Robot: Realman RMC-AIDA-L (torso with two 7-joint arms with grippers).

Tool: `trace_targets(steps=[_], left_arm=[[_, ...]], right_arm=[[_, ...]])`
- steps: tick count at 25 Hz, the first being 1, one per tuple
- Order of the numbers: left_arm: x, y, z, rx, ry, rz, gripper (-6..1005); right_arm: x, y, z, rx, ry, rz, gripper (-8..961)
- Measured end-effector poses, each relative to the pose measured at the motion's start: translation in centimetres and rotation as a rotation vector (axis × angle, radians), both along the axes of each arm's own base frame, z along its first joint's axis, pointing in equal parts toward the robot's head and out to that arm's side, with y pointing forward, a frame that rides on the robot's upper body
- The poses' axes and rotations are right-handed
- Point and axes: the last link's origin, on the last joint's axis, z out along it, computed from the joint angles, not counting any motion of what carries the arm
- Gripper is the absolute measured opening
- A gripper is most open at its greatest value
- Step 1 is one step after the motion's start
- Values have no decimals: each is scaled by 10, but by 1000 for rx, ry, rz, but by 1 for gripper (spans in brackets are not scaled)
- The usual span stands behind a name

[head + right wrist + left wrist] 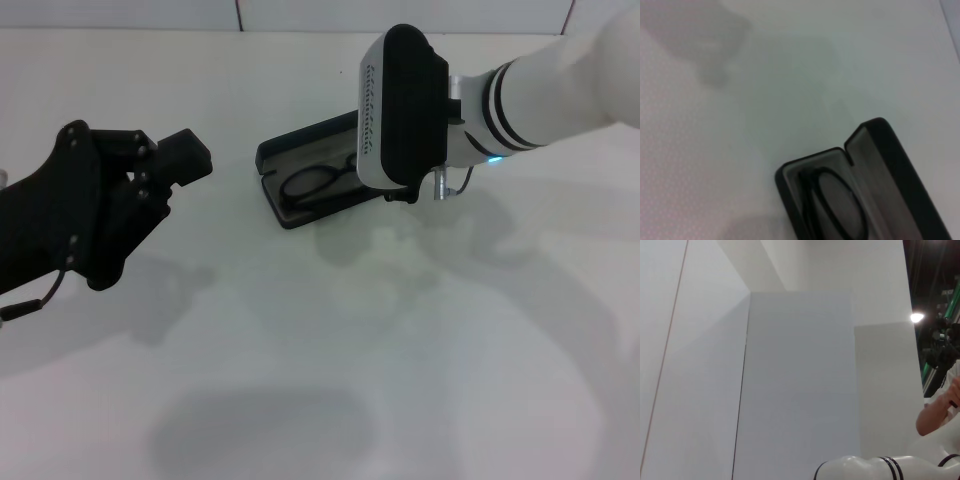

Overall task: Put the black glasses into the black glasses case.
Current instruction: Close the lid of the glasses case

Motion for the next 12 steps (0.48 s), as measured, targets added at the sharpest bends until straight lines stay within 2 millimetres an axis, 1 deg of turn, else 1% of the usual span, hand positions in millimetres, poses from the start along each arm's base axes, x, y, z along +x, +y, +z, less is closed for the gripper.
trace_targets(steps=[3, 5, 8, 9, 10, 12], left_arm=[[0, 0, 0, 1, 1, 2, 30], [-1, 1, 0, 4, 3, 11, 30], [-2, 5, 3, 18, 5, 28, 30], [-2, 7, 4, 22, 5, 34, 30], [-2, 7, 4, 22, 5, 34, 30], [-1, 18, 7, 29, 8, 68, 31]], right_arm=[[0, -6, 2, 3, 27, -20, 196], [-3, -10, 7, 15, 67, -19, 198], [-8, -16, 21, 41, 132, -25, 200], [-8, -19, 29, 54, 161, -35, 201], [-7, -21, 37, 62, 188, -55, 201], [-1, -26, 54, 78, 244, -108, 201]])
